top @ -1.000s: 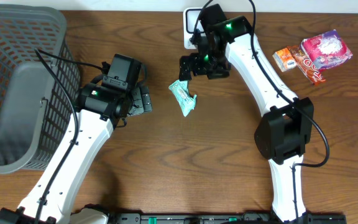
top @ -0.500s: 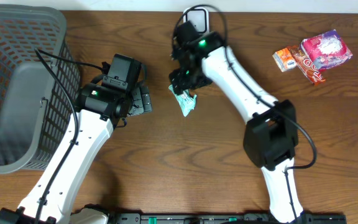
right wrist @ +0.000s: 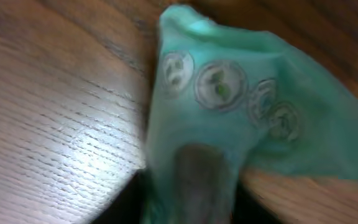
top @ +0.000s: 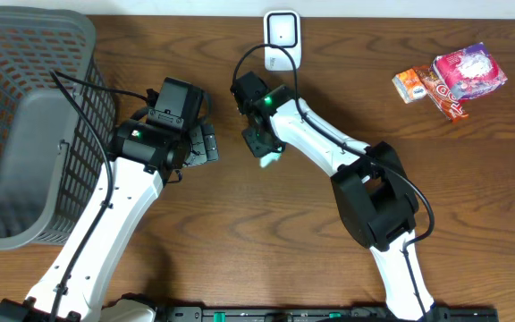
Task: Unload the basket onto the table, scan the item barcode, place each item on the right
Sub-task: 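Lift the green packet up to the white scanner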
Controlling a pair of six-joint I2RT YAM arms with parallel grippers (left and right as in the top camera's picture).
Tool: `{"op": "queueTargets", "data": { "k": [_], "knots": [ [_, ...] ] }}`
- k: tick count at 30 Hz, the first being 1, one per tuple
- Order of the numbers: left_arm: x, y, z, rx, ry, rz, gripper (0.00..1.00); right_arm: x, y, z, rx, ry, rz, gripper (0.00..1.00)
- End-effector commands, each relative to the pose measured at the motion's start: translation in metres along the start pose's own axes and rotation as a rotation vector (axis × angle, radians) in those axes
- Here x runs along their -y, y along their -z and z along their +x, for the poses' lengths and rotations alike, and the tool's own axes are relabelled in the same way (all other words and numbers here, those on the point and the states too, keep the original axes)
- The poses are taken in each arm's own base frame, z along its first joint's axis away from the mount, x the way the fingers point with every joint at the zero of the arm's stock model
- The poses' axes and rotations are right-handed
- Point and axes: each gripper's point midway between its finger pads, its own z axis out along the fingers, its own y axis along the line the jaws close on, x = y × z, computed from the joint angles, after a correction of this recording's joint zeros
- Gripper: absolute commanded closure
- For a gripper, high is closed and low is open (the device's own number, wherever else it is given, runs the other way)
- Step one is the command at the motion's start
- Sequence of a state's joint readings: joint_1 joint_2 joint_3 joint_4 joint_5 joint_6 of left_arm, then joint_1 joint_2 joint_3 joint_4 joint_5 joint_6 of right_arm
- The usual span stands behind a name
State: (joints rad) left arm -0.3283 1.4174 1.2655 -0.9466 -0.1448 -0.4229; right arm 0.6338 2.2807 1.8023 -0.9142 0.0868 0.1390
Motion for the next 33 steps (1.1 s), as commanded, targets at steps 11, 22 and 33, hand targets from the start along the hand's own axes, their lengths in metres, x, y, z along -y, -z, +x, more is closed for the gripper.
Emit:
{"op": "queueTargets", "data": {
  "k": [11,22,33],
  "knots": [
    [-0.002,0.002,-0.003,0.009,0.015,-0.011,0.02,0.039,0.069,-0.052,0.103,-0.234,-0.284,0.99],
    [-0.002,0.002,-0.003,0.009,0.015,-0.011,0.02,0.081,0.101,-0.094,0.256,-0.434,-0.606,0.99],
    [-0.002,0.002,-0.003,0.009,0.015,-0.011,0.02,0.134,0.125,-0.166,0.645,-0.4,-0.411,0.99]
  ]
}}
